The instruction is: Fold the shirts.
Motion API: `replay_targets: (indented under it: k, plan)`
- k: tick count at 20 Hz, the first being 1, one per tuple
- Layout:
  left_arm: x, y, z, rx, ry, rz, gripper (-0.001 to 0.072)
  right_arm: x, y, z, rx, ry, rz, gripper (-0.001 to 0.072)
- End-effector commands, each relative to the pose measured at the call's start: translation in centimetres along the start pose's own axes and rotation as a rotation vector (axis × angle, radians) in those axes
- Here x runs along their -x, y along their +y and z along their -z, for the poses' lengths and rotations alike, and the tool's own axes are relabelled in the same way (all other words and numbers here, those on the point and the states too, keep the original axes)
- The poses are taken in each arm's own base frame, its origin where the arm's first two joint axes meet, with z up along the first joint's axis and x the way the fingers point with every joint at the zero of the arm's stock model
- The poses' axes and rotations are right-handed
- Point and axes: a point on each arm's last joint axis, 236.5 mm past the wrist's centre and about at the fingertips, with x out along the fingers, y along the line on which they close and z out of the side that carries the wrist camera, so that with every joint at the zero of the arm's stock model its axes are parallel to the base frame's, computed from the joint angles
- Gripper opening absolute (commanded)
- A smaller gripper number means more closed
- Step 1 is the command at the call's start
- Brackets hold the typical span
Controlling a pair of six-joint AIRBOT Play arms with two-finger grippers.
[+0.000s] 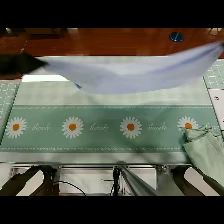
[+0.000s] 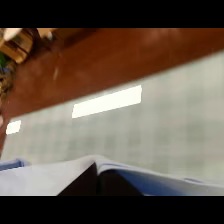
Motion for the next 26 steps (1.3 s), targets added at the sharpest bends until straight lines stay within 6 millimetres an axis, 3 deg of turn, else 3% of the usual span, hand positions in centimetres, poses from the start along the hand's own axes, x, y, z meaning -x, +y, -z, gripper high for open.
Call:
replay_targets:
  k: [1,4,8,11,13,16,18,20,22,24,26]
  plan:
    - [9.7,-9.5,-9.0,-0.245,-0.295,-0.006,0.0030,7.2,12.6,-6.2,0.164,-0.266,-0.082,0.0023]
    - [16.4,-15.7,-11.6,-0.376,-0.463,-0.042,0.0029,12.1,18.7,-7.3,0.258,-0.387,-0.046,0.0023]
    - [24.4,-20.0,-11.2,-0.454,-0.631,-0.232,0.0029,17.7,24.5,-6.0,0.412,-0.463,0.073,0.0022]
    - [29.4,-22.8,-8.5,-0.499,-0.729,-0.351,0.0029,21.3,26.2,-3.8,0.500,-0.477,0.226,0.0022]
    - [30.5,-23.6,-5.6,-0.510,-0.706,-0.394,0.0029,22.0,25.4,-0.8,0.501,-0.388,0.307,0.0022]
    - [28.6,-22.2,-0.6,-0.413,-0.510,-0.403,0.0029,21.5,21.9,5.2,0.450,-0.120,0.402,0.0022]
    - [27.1,-19.8,1.7,-0.358,-0.363,-0.435,0.0029,21.5,20.4,5.4,0.432,-0.085,0.429,0.0022]
    - [24.8,-15.8,3.7,-0.262,-0.189,-0.465,0.0029,20.4,17.1,5.6,0.362,-0.011,0.460,0.0021]
    - [21.5,-12.0,4.9,-0.175,-0.055,-0.447,0.0029,17.4,12.9,7.6,0.254,0.147,0.441,0.0021]
    - [17.4,-7.3,6.4,-0.075,0.058,-0.426,0.0028,13.9,8.0,11.1,0.119,0.324,0.417,0.0021]
    - [13.0,-2.1,7.1,0.005,0.078,-0.419,0.0028,10.3,3.5,13.7,-0.007,0.410,0.392,0.0021]
